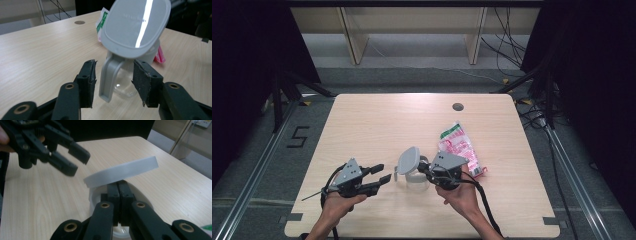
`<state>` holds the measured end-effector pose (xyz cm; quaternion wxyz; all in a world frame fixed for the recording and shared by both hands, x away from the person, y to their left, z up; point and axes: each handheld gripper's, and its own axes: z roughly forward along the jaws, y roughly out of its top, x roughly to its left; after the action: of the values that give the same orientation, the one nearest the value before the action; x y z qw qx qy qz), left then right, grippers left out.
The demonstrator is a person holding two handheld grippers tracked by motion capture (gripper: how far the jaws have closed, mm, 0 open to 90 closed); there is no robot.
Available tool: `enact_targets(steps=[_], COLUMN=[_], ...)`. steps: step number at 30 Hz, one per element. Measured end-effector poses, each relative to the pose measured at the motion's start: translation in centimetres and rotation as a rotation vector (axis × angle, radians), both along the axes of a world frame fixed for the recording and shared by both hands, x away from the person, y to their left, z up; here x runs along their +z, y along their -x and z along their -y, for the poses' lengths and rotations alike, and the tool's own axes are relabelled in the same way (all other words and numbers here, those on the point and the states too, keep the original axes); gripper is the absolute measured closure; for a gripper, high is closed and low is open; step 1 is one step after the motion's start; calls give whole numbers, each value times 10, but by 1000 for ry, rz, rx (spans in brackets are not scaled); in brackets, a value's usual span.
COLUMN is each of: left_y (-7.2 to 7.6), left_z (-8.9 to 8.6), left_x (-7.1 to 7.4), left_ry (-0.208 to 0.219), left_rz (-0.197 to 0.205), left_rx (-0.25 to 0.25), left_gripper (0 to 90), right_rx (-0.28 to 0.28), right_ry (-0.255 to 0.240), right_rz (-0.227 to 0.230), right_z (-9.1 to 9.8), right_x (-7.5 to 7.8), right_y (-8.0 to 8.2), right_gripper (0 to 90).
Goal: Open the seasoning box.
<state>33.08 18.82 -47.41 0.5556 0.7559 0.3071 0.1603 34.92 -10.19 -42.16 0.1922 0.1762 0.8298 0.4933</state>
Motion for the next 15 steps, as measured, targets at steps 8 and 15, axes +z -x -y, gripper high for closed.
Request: enact_targets(steps=[8,15], left_y=[5,6], left_z=[-4,-2], left_x=[-9,-15], left_ry=[0,10], left_rz=[-18,-19], left_rx=[20,21], left_gripper=[482,471], right_rx=[18,27], right_ry=[0,-4], right_rz=[2,6], right_z=[-10,-16], right_x=[2,3], right_y=[-1,-2], right_gripper=[900,900])
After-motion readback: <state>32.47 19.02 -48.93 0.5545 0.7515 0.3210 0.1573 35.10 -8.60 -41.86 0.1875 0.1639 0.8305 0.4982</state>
